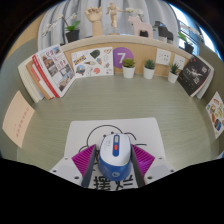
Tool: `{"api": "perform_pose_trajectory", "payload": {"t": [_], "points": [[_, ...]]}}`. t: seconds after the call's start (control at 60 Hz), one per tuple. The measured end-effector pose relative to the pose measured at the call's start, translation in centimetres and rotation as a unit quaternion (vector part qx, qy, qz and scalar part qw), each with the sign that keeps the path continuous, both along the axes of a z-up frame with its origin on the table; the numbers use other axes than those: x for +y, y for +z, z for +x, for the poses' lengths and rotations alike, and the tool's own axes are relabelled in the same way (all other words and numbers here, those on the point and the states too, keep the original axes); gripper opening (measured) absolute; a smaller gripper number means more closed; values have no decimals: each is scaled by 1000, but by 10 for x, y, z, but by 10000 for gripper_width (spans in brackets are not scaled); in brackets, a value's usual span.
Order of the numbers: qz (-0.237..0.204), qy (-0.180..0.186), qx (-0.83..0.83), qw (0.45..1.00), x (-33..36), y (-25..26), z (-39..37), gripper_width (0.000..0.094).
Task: Arrange mouse
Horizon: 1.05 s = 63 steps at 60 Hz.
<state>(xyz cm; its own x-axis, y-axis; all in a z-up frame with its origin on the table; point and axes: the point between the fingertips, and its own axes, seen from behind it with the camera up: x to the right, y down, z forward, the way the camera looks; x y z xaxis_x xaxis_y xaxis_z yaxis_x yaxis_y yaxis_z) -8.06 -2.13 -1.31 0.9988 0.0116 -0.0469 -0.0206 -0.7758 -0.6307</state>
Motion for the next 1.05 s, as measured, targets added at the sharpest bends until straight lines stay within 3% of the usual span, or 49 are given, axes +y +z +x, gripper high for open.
{"api": "perform_pose_trajectory", "payload": {"t": [0.083, 0.117, 0.233, 0.467, 0.633, 1.05], "points": [[-21, 17, 5, 1000, -3, 1, -8, 829], [-26, 18, 2, 1000, -3, 5, -8, 849], [-7, 15, -16, 1000, 3, 49, 0, 851], [78, 13, -40, 996, 20, 177, 23, 851], [123, 2, -31, 992, 14, 240, 32, 848], [140, 10, -19, 990, -11, 268, 38, 846]]}}
